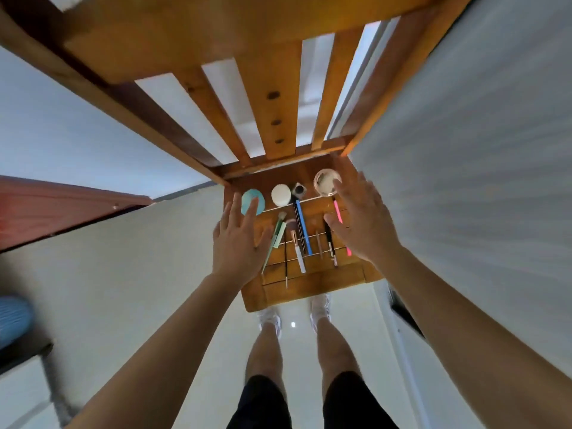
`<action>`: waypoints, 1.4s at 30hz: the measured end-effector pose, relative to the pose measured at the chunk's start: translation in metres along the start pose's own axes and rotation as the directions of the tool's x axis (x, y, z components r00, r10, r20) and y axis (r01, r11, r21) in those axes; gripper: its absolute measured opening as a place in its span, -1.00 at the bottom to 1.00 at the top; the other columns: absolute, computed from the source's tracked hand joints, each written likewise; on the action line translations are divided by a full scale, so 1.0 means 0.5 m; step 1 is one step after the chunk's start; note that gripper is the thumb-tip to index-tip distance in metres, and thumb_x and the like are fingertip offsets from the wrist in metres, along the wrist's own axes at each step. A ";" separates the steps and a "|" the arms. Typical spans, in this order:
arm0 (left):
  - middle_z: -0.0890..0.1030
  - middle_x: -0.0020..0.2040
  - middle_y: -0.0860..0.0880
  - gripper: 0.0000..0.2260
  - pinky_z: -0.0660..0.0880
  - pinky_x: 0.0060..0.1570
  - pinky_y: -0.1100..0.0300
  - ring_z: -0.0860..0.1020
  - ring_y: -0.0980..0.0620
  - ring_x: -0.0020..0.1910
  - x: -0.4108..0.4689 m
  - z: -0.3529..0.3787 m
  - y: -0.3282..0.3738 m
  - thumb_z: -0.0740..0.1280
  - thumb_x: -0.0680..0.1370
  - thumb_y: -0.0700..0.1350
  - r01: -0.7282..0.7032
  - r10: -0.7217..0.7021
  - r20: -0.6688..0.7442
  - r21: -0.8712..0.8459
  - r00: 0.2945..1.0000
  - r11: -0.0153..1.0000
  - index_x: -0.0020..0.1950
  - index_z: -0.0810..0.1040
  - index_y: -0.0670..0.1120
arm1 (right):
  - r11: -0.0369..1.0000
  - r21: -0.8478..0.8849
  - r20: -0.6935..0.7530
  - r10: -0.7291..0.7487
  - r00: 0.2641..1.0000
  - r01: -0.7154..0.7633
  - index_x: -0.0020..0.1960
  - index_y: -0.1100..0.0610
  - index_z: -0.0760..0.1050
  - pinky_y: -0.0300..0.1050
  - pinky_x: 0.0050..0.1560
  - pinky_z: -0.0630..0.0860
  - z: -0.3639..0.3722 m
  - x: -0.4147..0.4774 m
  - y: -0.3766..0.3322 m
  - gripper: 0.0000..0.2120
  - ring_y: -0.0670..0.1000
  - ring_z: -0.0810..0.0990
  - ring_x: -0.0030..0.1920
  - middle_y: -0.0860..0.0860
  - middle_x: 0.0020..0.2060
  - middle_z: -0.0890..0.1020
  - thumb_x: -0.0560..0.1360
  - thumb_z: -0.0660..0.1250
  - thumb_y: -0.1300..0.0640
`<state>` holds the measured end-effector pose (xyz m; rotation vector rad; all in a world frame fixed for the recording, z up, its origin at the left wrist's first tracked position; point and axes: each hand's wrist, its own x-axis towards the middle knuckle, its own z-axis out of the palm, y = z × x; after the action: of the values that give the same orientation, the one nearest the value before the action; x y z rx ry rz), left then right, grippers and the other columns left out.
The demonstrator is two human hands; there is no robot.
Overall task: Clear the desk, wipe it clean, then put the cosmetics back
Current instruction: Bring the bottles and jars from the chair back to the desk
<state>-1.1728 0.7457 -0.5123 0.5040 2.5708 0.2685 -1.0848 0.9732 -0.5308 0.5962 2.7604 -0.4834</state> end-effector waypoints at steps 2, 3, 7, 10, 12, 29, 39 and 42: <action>0.01 0.63 0.01 -0.43 0.18 0.49 -0.20 0.04 -0.12 0.60 0.041 0.060 -0.023 0.13 0.62 0.23 -0.010 0.010 -0.008 0.004 1.000 1.000 0.59 0.13 0.09 | 1.000 0.006 0.032 0.007 0.999 -0.007 0.60 -0.13 0.01 0.09 0.51 0.12 0.065 0.037 0.021 -0.28 0.13 0.04 0.61 -0.02 0.63 -0.03 0.55 0.21 -0.30; 0.02 0.63 -0.01 -0.43 0.20 0.48 -0.20 0.04 -0.12 0.59 0.063 0.085 -0.035 0.16 0.62 0.22 -0.020 0.020 -0.016 0.011 1.000 1.000 0.59 0.14 0.08 | 1.000 0.013 0.049 0.020 0.999 -0.021 0.61 -0.12 0.00 0.10 0.52 0.13 0.092 0.054 0.029 -0.26 0.14 0.03 0.61 0.00 0.63 -0.03 0.56 0.25 -0.27; 0.04 0.63 -0.05 -0.38 0.19 0.48 -0.21 0.02 -0.16 0.59 0.154 0.161 -0.076 0.23 0.59 0.19 -0.047 0.048 -0.034 0.037 0.998 0.998 0.59 0.13 0.07 | 0.999 0.004 0.070 0.048 0.996 -0.048 0.62 -0.06 0.03 0.13 0.53 0.13 0.170 0.124 0.038 -0.25 0.21 0.05 0.60 0.10 0.62 0.03 0.56 0.29 -0.23; 0.02 0.63 -0.04 -0.36 0.27 0.44 -0.20 0.04 -0.18 0.59 0.195 0.205 -0.094 0.26 0.58 0.20 -0.025 0.025 -0.033 0.015 0.999 1.000 0.59 0.09 0.12 | 0.999 0.013 0.047 0.038 0.998 -0.039 0.62 -0.06 0.03 0.06 0.54 0.07 0.200 0.170 0.044 -0.23 0.18 0.02 0.61 0.09 0.63 0.02 0.56 0.30 -0.24; 0.05 0.62 -0.03 -0.37 0.35 0.36 -0.16 0.12 -0.19 0.57 0.208 0.229 -0.102 0.30 0.58 0.17 -0.006 0.003 -0.084 -0.035 0.996 0.999 0.58 0.11 0.15 | 0.999 0.020 0.004 0.037 0.999 -0.037 0.61 -0.05 0.08 0.04 0.53 0.12 0.214 0.193 0.050 -0.24 0.15 0.06 0.60 0.07 0.62 0.10 0.55 0.32 -0.23; 0.35 0.45 -0.09 -0.37 0.50 0.27 -0.01 0.43 -0.12 0.36 0.122 0.136 -0.083 0.42 0.55 -0.03 -0.100 0.052 -0.245 -0.190 0.968 0.977 0.56 0.22 0.09 | 0.947 0.318 -0.145 0.011 0.989 0.036 0.51 -0.05 0.29 -0.08 0.22 0.57 0.128 0.098 0.015 -0.31 0.01 0.46 0.38 -0.04 0.42 0.44 0.47 0.45 -0.20; 0.33 0.47 -0.12 -0.36 0.54 0.17 -0.01 0.47 -0.17 0.32 -0.130 -0.179 -0.023 0.43 0.54 -0.04 -0.072 0.009 -0.350 -0.169 0.937 0.983 0.55 0.22 0.11 | 0.945 0.235 -0.234 -0.170 0.957 0.225 0.50 -0.13 0.23 0.02 0.22 0.59 -0.153 -0.089 -0.131 -0.28 0.02 0.45 0.36 -0.09 0.39 0.46 0.44 0.39 -0.31; 0.33 0.48 -0.14 -0.38 0.55 0.17 -0.01 0.46 -0.17 0.33 -0.229 -0.300 -0.031 0.43 0.55 -0.04 -0.075 -0.013 -0.462 -0.171 0.887 0.982 0.56 0.25 0.08 | 0.916 0.225 -0.256 -0.273 0.927 0.332 0.52 -0.18 0.18 0.05 0.26 0.55 -0.259 -0.117 -0.205 -0.26 0.02 0.43 0.39 -0.10 0.43 0.43 0.45 0.36 -0.35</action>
<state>-1.1622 0.6718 -0.3385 0.4534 2.9559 0.7099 -1.1037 0.9135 -0.3671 0.2839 3.0425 -0.9206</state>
